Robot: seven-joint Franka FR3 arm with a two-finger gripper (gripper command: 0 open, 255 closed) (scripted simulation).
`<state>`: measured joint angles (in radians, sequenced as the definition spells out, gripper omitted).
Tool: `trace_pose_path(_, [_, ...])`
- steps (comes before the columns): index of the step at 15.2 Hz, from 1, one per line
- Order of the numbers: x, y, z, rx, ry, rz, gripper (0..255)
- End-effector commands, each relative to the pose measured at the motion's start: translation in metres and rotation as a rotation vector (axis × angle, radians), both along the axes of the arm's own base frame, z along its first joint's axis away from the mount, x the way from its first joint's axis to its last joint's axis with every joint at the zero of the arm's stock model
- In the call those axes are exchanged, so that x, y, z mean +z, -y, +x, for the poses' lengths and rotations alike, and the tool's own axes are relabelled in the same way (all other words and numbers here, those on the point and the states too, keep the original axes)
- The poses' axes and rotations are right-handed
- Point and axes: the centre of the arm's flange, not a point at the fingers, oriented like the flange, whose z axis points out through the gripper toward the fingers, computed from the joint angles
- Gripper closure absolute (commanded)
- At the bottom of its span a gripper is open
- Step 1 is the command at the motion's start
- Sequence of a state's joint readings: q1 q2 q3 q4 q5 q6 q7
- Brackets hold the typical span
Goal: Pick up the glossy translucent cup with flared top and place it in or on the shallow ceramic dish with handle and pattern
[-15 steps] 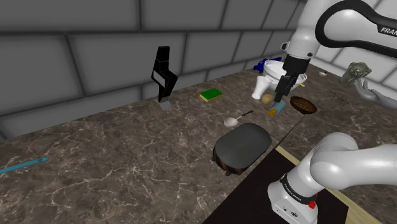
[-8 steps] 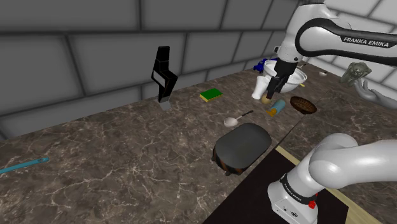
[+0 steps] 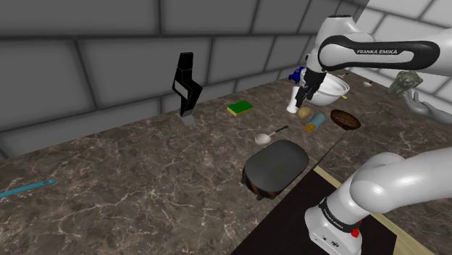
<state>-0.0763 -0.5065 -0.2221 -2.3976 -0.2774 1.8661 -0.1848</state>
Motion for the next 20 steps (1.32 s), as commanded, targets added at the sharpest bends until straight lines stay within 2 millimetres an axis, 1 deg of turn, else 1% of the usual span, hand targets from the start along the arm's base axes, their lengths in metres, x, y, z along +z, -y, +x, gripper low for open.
trace_pose_path(1, [-0.006, 0.021, 0.012, -0.006, 0.014, -0.024, 0])
trace_pose_path(7, [-0.025, 0.075, 0.050, -0.026, 0.054, -0.091, 0])
trace_pose_path(13, [-0.038, 0.132, 0.087, -0.045, 0.093, -0.157, 0])
trace_pose_path(14, [-0.038, 0.134, 0.088, -0.046, 0.094, -0.160, 0])
trace_pose_path(20, [-0.068, 0.144, 0.089, -0.046, 0.094, -0.160, 0])
